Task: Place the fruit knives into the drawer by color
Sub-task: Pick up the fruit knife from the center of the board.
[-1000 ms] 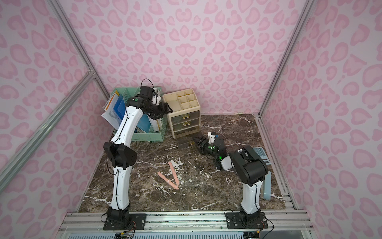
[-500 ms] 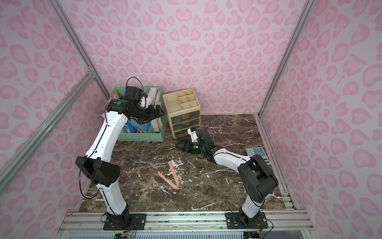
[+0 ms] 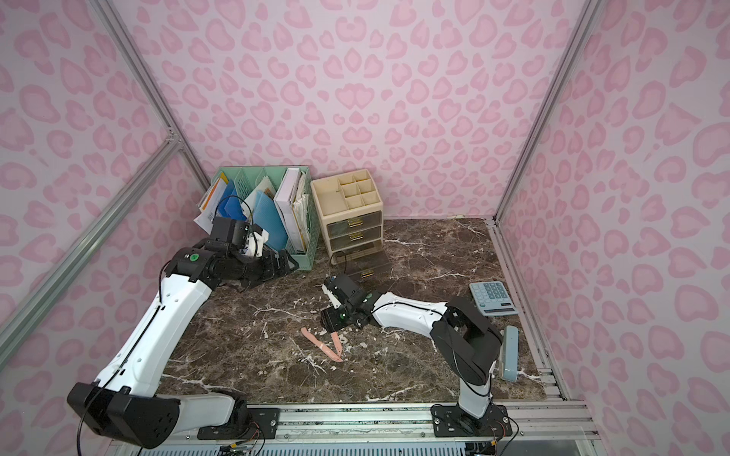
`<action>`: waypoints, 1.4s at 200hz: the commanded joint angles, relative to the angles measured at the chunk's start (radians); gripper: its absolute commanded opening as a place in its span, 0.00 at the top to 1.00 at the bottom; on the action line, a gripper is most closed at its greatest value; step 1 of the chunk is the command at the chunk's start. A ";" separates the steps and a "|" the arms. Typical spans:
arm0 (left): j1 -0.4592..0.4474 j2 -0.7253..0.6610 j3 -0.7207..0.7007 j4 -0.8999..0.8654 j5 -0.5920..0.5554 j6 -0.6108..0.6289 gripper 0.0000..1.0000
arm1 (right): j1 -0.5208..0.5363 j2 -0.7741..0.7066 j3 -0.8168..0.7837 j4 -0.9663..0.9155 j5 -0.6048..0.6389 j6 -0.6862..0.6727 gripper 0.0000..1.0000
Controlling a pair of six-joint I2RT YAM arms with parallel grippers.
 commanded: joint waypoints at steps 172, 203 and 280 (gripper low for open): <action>0.021 -0.293 -0.297 -0.044 0.005 -0.002 0.01 | 0.072 0.249 0.182 -0.088 0.232 -0.053 0.78; 0.022 -0.289 -0.302 -0.037 0.009 -0.007 0.01 | 0.065 0.244 0.181 -0.086 0.223 -0.050 0.82; 0.023 -0.285 -0.305 -0.031 0.008 -0.008 0.01 | 0.051 0.224 0.190 -0.090 0.215 -0.051 0.84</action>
